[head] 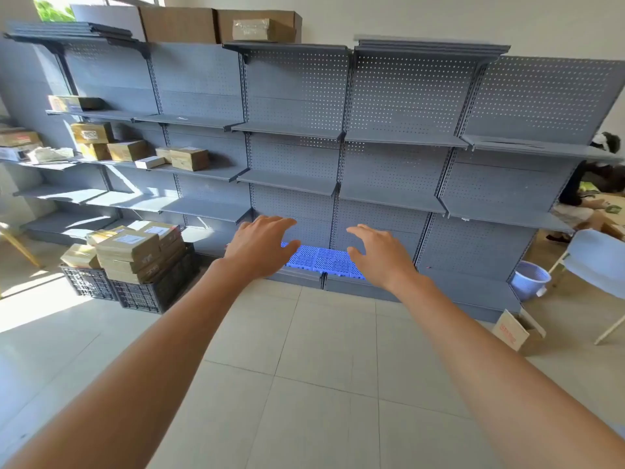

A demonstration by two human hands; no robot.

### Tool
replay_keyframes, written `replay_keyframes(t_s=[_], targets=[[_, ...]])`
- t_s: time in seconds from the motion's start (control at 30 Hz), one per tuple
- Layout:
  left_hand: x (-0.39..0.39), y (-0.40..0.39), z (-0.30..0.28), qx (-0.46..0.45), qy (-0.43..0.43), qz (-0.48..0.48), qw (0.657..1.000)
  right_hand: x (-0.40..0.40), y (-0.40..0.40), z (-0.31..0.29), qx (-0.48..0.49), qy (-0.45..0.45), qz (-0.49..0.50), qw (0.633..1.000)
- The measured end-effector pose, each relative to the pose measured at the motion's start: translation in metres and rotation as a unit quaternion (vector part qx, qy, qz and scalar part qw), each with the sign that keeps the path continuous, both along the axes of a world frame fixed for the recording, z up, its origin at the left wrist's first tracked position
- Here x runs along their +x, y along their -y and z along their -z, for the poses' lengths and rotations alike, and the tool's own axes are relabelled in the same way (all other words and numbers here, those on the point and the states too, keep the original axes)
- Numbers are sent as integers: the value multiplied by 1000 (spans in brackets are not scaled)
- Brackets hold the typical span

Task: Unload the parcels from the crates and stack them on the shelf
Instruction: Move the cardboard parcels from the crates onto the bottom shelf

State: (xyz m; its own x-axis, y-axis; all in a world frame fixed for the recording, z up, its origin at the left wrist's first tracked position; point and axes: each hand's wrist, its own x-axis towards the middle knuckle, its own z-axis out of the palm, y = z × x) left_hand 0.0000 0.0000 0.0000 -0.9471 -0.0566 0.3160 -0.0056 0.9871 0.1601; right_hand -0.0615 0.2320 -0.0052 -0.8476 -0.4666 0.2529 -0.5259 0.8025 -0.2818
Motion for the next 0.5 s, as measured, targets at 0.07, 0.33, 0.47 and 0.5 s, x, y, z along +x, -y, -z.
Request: replay_keyframes(t_s=[0.07, 0.33, 0.47, 0.5], targets=[[-14, 20, 3, 5, 7, 0, 1000, -14, 21, 4, 2, 6, 6, 1000], [-81, 107, 15, 0, 33, 8, 999, -79, 116, 13, 18, 28, 6, 999], [-109, 135, 23, -9, 31, 21, 999, -108, 147, 15, 20, 39, 13, 999], [-115, 143, 23, -7, 28, 22, 999, -114, 153, 15, 19, 41, 16, 999]])
